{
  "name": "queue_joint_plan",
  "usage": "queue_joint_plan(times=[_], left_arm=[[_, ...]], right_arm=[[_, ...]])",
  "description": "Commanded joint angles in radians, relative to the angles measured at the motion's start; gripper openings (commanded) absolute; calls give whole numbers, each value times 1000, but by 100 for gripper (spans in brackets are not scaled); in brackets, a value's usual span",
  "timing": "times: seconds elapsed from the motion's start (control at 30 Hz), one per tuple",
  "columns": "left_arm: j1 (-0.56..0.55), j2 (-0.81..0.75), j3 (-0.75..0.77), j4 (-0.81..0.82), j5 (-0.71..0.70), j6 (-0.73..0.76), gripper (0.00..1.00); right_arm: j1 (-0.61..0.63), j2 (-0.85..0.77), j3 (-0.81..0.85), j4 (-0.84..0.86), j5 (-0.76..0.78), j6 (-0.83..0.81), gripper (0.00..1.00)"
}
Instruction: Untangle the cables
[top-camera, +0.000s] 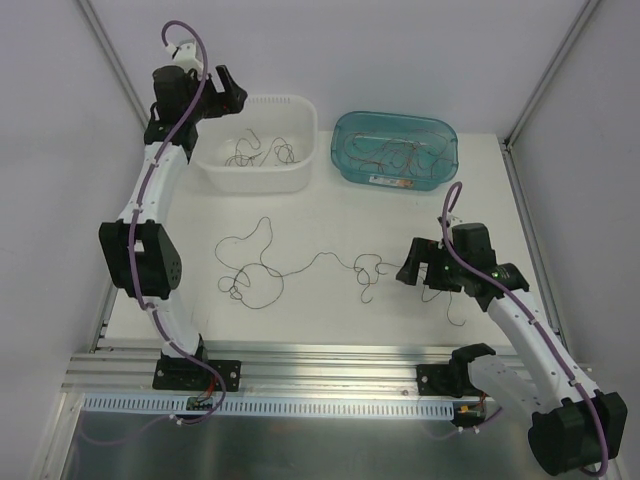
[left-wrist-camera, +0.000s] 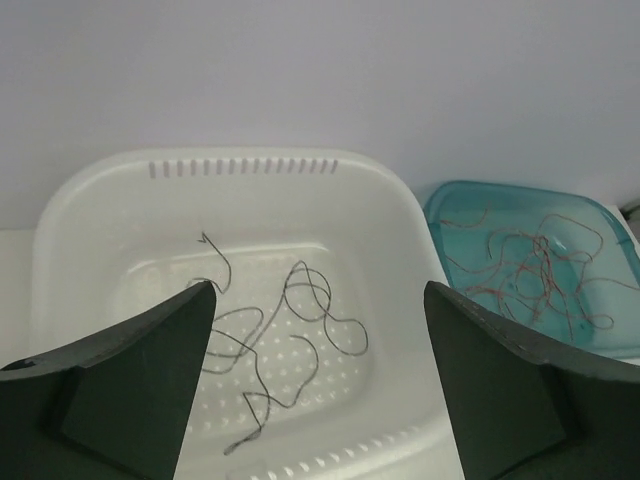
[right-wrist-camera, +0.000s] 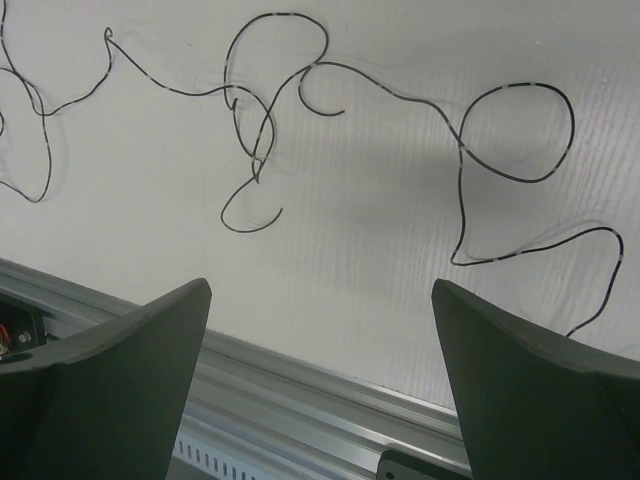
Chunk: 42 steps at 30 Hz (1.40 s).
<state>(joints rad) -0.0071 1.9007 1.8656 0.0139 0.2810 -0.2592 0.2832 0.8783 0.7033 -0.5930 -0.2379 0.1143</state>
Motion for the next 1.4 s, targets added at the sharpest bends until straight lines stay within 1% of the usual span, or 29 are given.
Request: queue_joint_plan(times=[0.0, 0.03, 0.1, 0.13, 0.17, 0.2, 0.23, 0.27, 0.3, 0.33, 0.37, 0.4, 0.47, 0.5, 0.53, 0.63, 0.67, 0.73, 0.77, 0.83, 0.9, 0.97, 1.03, 1.2, 1.23, 1.33, 1.37], left_arm=[[-42, -230, -89, 46, 27, 77, 87], [-77, -294, -164, 37, 27, 87, 89], [-117, -363, -251, 23, 29, 112, 91], [-157, -430, -348, 14, 37, 120, 92], [-181, -462, -397, 8, 40, 133, 92], [-203, -494, -487, -2, 43, 138, 93], [-247, -553, -532, -9, 49, 147, 93], [-269, -581, -575, -32, 53, 155, 93], [-287, -607, -656, -40, 61, 158, 92], [-313, -653, -695, -51, 63, 158, 93], [-352, -675, -730, -69, 61, 155, 92], [-373, -695, -800, -75, 60, 153, 92], [-427, -747, -870, -86, 34, 134, 92], [-439, -762, -937, -88, 26, 127, 93], [-453, -785, -968, -86, 15, 109, 92], [-491, -810, -1063, -89, -31, 86, 92], [-498, -816, -1101, -89, -49, 78, 92], [-501, -838, -1131, -91, -69, 58, 92], [-501, -845, -1144, -89, -89, 54, 93], [-499, -853, -1174, -89, -144, 45, 93], [-501, -836, -1189, -91, -163, 48, 93], [-501, -825, -1197, -89, -183, 41, 93], [-499, -812, -1207, -88, -200, 32, 93], [-501, -773, -1224, -88, -221, 8, 93], [-499, -769, -1224, -89, -230, 0, 93], [-501, -750, -1232, -89, -244, -23, 94], [-499, -740, -1234, -88, -249, -26, 95]], right_arm=[[7, 1, 39, -36, 81, 8, 98], [8, 10, 44, -37, 92, 15, 98], [7, 24, 51, -39, 104, 25, 99], [7, 33, 56, -39, 115, 28, 99], [7, 48, 61, -51, 156, 31, 99], [7, 59, 70, -57, 178, 35, 99], [7, 67, 74, -59, 196, 35, 99], [7, 89, 76, -62, 210, 32, 99], [7, 103, 79, -65, 230, 27, 99], [7, 117, 90, -73, 230, 31, 99], [7, 143, 93, -88, 294, 42, 99], [7, 152, 93, -88, 311, 51, 99], [7, 171, 82, -79, 342, 96, 99], [7, 182, 76, -68, 354, 111, 99], [7, 186, 64, -59, 364, 158, 99], [5, 194, 36, -12, 394, 234, 99], [5, 194, 30, 16, 403, 295, 99], [4, 195, 16, 42, 414, 355, 99], [5, 197, 10, 62, 434, 423, 99], [7, 211, 1, 85, 448, 481, 99], [5, 234, -1, 101, 483, 559, 99], [7, 276, 1, 101, 509, 594, 99], [7, 300, -2, 136, 514, 631, 99], [7, 421, 7, 179, 493, 677, 95], [7, 433, 4, 194, 486, 686, 93], [7, 468, -7, 220, 476, 696, 84], [7, 475, -8, 225, 465, 694, 78]])
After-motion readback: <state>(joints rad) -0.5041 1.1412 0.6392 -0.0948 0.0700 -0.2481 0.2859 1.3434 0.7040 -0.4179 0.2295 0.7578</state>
